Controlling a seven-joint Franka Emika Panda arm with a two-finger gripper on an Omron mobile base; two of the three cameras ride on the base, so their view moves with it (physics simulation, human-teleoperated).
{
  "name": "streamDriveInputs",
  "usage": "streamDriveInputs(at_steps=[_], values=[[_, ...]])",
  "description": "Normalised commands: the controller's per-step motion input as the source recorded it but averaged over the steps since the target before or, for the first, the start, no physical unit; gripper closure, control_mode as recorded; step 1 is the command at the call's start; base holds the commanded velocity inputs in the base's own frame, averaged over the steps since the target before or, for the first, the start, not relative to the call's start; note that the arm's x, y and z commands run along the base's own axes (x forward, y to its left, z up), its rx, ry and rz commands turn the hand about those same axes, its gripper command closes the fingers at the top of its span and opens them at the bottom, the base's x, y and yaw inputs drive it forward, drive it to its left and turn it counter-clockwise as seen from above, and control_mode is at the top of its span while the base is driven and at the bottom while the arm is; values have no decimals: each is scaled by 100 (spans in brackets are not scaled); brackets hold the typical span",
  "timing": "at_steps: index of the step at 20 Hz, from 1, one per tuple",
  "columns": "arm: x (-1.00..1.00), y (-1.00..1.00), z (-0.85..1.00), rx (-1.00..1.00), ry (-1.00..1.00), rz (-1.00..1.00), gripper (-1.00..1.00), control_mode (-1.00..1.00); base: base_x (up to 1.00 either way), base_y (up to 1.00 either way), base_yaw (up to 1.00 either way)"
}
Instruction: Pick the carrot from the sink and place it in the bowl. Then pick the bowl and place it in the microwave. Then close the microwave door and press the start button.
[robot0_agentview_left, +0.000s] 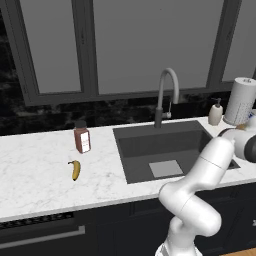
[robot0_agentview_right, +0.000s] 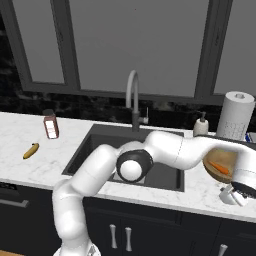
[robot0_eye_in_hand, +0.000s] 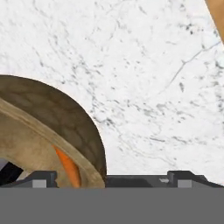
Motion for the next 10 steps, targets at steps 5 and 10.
streamDriveInputs(at_steps=[5, 10], values=[[32, 0, -24, 0, -23, 4, -100, -100, 0, 0, 0], [34, 0, -2, -3, -20, 0, -100, -100, 0, 0, 0]])
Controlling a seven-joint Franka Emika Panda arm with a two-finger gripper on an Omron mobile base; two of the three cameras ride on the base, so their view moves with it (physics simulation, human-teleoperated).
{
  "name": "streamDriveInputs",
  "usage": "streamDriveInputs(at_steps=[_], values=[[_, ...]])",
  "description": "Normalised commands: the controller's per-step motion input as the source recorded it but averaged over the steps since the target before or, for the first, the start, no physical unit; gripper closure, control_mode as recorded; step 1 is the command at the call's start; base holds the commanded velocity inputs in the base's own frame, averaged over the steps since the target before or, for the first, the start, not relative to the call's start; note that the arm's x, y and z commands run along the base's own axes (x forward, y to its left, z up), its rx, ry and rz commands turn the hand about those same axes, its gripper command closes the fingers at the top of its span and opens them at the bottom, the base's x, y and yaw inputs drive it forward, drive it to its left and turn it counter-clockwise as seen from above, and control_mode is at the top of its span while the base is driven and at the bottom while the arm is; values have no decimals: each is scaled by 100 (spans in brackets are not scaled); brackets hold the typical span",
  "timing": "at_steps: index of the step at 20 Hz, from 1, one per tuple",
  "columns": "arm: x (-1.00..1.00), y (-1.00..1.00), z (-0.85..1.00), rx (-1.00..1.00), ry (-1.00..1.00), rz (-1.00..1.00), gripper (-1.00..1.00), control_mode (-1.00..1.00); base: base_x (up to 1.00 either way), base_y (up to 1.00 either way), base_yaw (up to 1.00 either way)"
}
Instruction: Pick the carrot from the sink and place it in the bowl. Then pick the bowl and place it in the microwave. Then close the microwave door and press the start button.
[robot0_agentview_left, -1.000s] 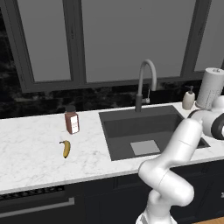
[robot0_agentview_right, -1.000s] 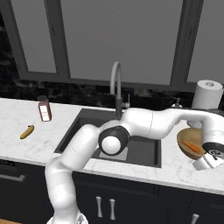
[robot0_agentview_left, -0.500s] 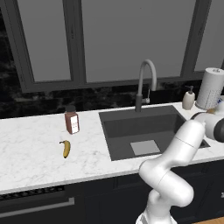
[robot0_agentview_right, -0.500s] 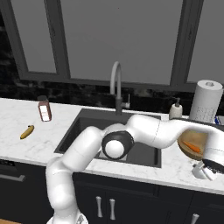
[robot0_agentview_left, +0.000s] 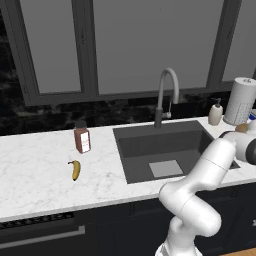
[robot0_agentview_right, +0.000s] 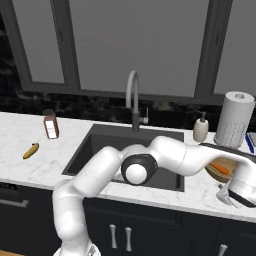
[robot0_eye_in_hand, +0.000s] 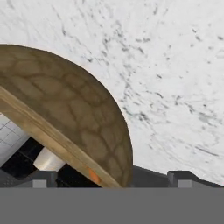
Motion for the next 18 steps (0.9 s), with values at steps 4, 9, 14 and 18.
streamDriveInputs(at_steps=[4, 9, 14, 18], values=[[35, -1, -21, -11, -4, 0, -100, -100, 0, 0, 0], [20, -10, -17, -11, 0, 0, -100, -100, 0, 0, 0], [13, -4, -8, -5, 0, 0, -100, -100, 0, 0, 0], [4, 0, -11, -3, 0, 0, 100, -100, 0, 0, 0]])
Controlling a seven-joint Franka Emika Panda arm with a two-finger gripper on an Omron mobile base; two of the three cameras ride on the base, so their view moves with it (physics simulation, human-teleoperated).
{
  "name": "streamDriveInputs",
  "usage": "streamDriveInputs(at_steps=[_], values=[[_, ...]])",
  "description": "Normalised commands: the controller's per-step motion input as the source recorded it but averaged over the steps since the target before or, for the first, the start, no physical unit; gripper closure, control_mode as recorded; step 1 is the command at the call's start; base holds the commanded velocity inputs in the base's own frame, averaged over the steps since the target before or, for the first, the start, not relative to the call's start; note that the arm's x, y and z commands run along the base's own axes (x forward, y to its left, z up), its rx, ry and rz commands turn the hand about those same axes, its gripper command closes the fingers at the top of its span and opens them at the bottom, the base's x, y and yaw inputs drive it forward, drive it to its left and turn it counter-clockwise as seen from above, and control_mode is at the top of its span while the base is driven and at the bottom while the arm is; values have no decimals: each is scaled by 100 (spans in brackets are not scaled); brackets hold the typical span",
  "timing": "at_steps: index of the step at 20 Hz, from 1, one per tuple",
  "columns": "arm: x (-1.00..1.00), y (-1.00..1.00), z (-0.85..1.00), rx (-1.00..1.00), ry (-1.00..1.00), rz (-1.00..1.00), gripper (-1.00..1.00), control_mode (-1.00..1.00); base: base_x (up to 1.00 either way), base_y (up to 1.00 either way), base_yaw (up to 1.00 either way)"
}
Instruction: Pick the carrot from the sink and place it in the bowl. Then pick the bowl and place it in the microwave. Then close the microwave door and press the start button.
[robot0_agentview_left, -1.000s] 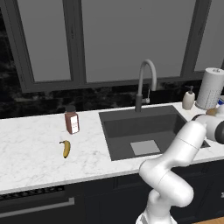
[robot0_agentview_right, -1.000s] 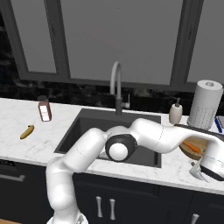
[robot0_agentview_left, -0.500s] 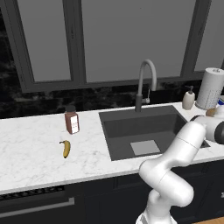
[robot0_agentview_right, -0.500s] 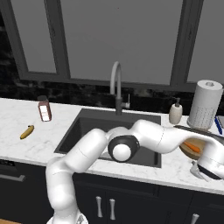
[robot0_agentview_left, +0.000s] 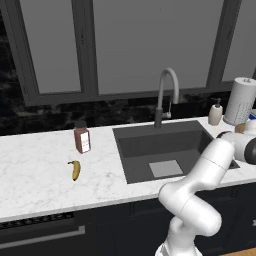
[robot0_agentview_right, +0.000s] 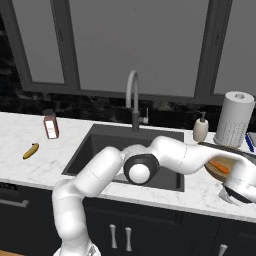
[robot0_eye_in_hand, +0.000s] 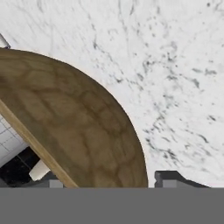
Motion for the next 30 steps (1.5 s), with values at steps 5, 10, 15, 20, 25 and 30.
streamDriveInputs(at_steps=[5, 10, 15, 20, 25, 30], values=[[5, 4, -8, -3, 2, 0, 100, -100, 0, 0, 0], [-5, 8, -4, -3, 0, 1, 100, -100, 0, 0, 0], [-43, 34, 65, 0, 0, 0, 100, -100, 0, 0, 0], [-43, 66, 76, 0, 0, 0, 100, -100, 0, 0, 0], [-28, 87, 53, 0, -2, 0, 100, -100, 0, 0, 0], [-28, 82, 54, 0, -11, 0, 100, -100, 0, 0, 0]])
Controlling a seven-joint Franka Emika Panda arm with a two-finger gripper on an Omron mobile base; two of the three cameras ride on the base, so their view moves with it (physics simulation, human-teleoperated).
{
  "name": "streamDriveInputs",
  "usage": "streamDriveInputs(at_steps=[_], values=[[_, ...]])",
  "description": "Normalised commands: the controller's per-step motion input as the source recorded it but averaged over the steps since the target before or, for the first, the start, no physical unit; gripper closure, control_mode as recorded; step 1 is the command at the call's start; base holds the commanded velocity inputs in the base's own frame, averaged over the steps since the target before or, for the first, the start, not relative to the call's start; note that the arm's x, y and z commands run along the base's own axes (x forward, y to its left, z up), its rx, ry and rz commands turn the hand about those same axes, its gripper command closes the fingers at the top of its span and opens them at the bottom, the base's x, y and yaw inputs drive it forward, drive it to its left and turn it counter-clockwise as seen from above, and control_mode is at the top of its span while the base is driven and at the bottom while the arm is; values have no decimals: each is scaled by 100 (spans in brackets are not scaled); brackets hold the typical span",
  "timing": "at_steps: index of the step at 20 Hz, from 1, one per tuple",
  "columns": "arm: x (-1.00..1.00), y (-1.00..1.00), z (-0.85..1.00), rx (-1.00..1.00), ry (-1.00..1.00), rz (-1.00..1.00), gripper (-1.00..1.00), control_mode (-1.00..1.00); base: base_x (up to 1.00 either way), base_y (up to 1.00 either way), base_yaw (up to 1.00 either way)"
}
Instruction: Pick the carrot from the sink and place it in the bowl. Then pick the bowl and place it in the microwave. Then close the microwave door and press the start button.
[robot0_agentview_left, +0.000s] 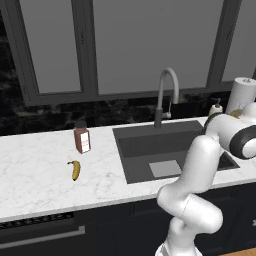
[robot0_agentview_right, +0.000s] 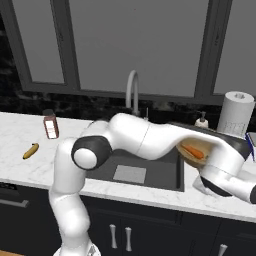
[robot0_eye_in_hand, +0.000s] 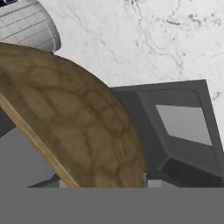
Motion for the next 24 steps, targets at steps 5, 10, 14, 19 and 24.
streamDriveInputs(at_steps=[5, 10, 14, 19, 24], values=[[-33, 55, 31, -4, -7, 0, 100, -100, 0, 0, 0], [-27, 67, 50, -8, 0, 0, 100, -100, 0, 0, 0], [-17, 74, 61, -10, 0, 0, 100, -100, 0, 0, 0], [-9, 78, 41, -7, 0, 0, 100, -100, 0, 0, 0], [0, 86, 23, -3, 5, 0, 100, -100, 0, 0, 0]])
